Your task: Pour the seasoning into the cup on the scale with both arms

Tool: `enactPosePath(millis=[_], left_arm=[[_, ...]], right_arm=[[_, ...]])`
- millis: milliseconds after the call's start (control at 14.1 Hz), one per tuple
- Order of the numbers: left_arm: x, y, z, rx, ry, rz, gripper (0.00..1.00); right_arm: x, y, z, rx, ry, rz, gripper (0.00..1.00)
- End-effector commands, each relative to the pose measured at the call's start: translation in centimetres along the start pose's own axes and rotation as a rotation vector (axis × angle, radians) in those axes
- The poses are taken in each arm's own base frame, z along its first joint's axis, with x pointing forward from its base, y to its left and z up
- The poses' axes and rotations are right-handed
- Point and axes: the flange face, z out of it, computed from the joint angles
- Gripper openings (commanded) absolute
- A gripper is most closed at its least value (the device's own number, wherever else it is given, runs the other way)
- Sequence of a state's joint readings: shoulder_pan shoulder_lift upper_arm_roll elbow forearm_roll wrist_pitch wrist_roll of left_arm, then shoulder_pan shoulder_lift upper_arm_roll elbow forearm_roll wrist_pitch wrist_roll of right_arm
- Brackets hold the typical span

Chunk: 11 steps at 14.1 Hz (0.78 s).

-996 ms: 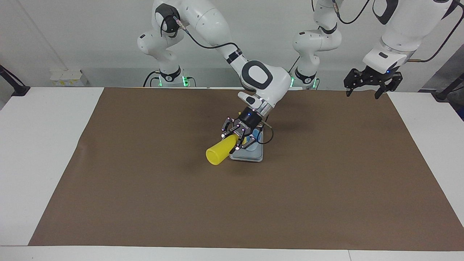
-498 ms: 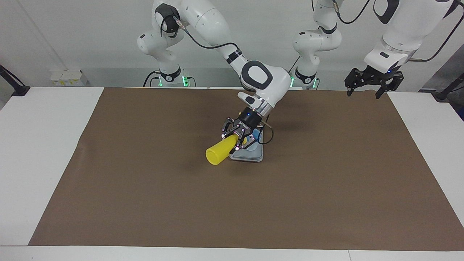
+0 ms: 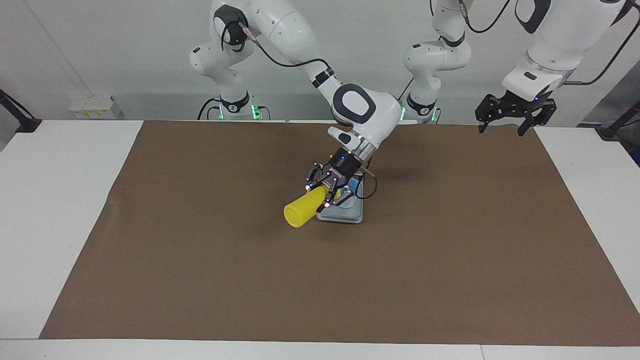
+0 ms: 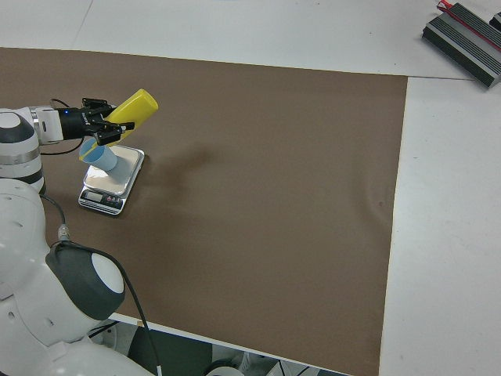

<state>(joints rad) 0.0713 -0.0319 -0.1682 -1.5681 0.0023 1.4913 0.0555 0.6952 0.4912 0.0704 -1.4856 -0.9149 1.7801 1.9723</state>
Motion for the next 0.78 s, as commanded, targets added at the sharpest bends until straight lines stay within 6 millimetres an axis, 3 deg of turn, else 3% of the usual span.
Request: enactPosePath(millis=[0,285,569,711], left_arm=[[-0.8,-0.5,0.1,-0.022,0.016,-0.025,1.00],[-0.7,-0.5,0.0,-0.022,0.024,-0.027,1.00],[-0.4,0.5,0.6,-0.019,0.028,-0.012,1.00],[0.4,2.6,1.2,-0.023,0.036,-0.005,1.00]], right_arm=[[5.0,2.0,-0.1,0.001,-0.121,0.100,0.00],[8.7,6.1,2.3,-0.058,-0.268,0.200,0.00],[12.4,8.2,5.3,-0.172,-0.461,0.358,0.00],[13.5,8.9,6.7,-0.212,-0.527,0.400,0.00]])
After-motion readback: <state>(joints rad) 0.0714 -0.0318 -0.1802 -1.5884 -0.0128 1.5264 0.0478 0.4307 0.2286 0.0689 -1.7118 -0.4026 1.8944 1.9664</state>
